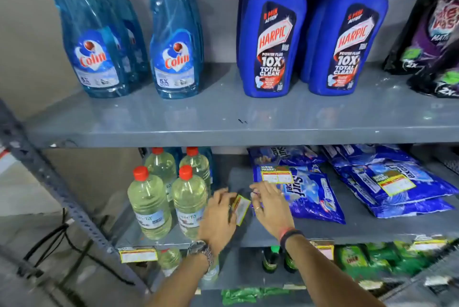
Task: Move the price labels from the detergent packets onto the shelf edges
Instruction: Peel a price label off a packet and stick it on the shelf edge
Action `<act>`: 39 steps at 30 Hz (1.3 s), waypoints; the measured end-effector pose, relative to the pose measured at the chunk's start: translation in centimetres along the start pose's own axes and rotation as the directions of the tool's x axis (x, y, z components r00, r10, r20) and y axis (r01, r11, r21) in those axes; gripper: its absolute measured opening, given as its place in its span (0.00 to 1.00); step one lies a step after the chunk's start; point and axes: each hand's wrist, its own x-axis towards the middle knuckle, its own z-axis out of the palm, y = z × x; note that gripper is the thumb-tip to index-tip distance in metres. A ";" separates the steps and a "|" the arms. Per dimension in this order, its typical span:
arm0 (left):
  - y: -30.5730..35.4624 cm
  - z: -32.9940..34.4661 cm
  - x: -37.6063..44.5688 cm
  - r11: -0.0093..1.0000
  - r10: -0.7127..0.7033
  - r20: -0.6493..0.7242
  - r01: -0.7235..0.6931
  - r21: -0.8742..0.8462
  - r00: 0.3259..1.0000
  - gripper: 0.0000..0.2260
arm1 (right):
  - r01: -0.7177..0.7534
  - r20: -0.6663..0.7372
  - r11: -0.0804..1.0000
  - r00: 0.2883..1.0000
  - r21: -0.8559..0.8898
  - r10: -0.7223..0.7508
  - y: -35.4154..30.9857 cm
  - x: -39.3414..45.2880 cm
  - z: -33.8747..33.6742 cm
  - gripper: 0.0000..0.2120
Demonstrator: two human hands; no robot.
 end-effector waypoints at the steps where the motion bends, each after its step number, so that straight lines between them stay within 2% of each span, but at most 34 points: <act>1: -0.6 1.1 0.6 0.984 -0.150 0.060 0.155 -0.084 0.987 0.19 | -0.031 0.023 0.998 0.999 0.046 0.030 0.6 0.2 0.8 0.11; 3: -1.4 3.2 1.5 0.892 -0.412 0.135 0.429 -0.144 0.901 0.18 | -0.087 0.051 0.990 0.995 0.107 0.082 1.6 0.8 2.2 0.13; 4: -1.5 3.7 1.7 0.844 -0.493 0.160 0.515 -0.154 0.855 0.19 | -0.124 0.062 0.986 0.991 0.114 0.118 1.6 1.0 2.3 0.13; 7: -2.1 5.9 2.5 0.751 -0.599 0.173 0.623 -0.220 0.782 0.19 | -0.203 0.076 0.960 0.978 0.192 0.192 2.8 1.7 3.9 0.13; 11: -2.3 7.4 4.0 0.691 -0.673 0.079 0.663 -0.288 0.735 0.19 | -0.306 0.116 0.910 0.952 0.281 0.284 4.5 2.2 5.0 0.12; 16: -2.6 8.0 5.7 0.593 -0.740 0.030 0.673 -0.443 0.672 0.16 | -0.377 0.142 0.867 0.926 0.326 0.349 5.6 2.9 5.5 0.10; 22: -1.4 8.1 5.7 0.561 -0.749 -0.133 0.514 -0.648 0.649 0.15 | -0.420 0.162 0.812 0.907 0.406 0.388 6.2 3.3 6.0 0.08; 25: -0.8 7.4 5.7 0.540 -0.730 -0.177 0.399 -0.741 0.660 0.15 | -0.486 0.173 0.695 0.864 0.530 0.472 5.9 4.0 5.6 0.08; 28: -0.1 6.3 5.6 0.563 -0.649 -0.223 0.262 -0.784 0.727 0.13 | -0.493 0.188 0.617 0.850 0.613 0.493 5.4 5.2 4.2 0.15; 31: 0.2 4.9 5.2 0.642 -0.528 -0.270 0.171 -0.748 0.805 0.10 | -0.452 0.227 0.615 0.883 0.646 0.410 4.7 6.1 2.4 0.14; 33: 0.6 3.9 5.1 0.659 -0.468 -0.276 0.124 -0.741 0.839 0.11 | -0.429 0.264 0.635 0.902 0.643 0.342 4.3 6.1 1.4 0.12; 35: 1.4 2.7 4.9 0.644 -0.415 -0.259 0.081 -0.761 0.872 0.11 | -0.406 0.255 0.654 0.913 0.639 0.318 3.8 5.7 0.4 0.11; 37: 2.3 1.6 5.0 0.582 -0.383 -0.205 0.063 -0.810 0.901 0.12 | -0.396 0.223 0.624 0.914 0.674 0.339 3.5 5.1 -0.5 0.09; 39: 2.8 0.9 5.3 0.569 -0.374 -0.171 0.080 -0.818 0.911 0.13 | -0.400 0.197 0.587 0.904 0.704 0.381 3.4 4.7 -1.5 0.09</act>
